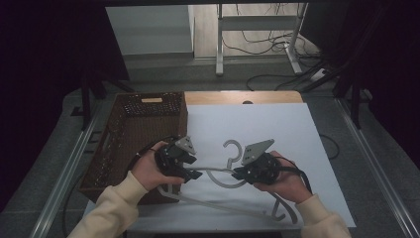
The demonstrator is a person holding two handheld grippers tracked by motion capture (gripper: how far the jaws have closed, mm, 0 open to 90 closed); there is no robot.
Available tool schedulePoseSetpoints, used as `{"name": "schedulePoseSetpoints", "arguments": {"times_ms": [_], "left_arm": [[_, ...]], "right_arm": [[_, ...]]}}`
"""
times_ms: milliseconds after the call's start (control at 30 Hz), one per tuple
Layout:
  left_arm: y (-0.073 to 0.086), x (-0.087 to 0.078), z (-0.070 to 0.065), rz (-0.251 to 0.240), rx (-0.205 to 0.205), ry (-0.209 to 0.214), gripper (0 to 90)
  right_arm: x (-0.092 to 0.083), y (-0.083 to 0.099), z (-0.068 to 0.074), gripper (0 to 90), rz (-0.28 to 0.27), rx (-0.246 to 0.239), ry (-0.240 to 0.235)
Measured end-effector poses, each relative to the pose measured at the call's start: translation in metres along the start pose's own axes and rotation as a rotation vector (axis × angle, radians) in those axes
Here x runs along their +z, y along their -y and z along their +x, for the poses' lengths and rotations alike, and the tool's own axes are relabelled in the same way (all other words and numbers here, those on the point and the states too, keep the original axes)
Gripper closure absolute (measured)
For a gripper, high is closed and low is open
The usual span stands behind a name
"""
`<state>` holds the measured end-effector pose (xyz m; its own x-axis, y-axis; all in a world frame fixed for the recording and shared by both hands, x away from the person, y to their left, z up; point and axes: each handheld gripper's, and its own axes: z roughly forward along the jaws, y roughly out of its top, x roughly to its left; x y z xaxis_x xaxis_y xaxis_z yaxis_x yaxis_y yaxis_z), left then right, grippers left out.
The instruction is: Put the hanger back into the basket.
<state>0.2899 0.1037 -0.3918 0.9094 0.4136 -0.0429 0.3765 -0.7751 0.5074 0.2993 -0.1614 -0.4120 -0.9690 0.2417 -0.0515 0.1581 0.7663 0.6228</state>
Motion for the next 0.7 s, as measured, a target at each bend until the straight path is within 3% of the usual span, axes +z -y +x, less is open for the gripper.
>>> {"name": "schedulePoseSetpoints", "arguments": {"times_ms": [100,233,400,533,700], "left_arm": [[-0.0018,0.0054,-0.0027,0.043,0.025,0.004,55.6],[-0.0032,0.01,-0.0033,0.071,0.02,0.005,70.3],[-0.0034,0.0104,-0.0002,0.077,-0.005,0.036,74.8],[-0.0023,0.0085,-0.0039,0.07,0.025,0.094,80.1],[-0.0013,0.0051,-0.0076,0.041,0.036,0.094,81.9]], "right_arm": [[0.0013,-0.003,0.0022,82.3,0.002,-0.005,0.001],[0.0032,-0.005,0.0041,82.2,0.003,-0.014,-0.003],[0.0067,-0.0076,0.0069,82.0,0.012,-0.02,-0.003],[0.0076,-0.0064,0.0042,77.9,0.001,-0.005,0.014],[0.0071,-0.0046,0.001,76.0,-0.013,0.02,0.007]]}}
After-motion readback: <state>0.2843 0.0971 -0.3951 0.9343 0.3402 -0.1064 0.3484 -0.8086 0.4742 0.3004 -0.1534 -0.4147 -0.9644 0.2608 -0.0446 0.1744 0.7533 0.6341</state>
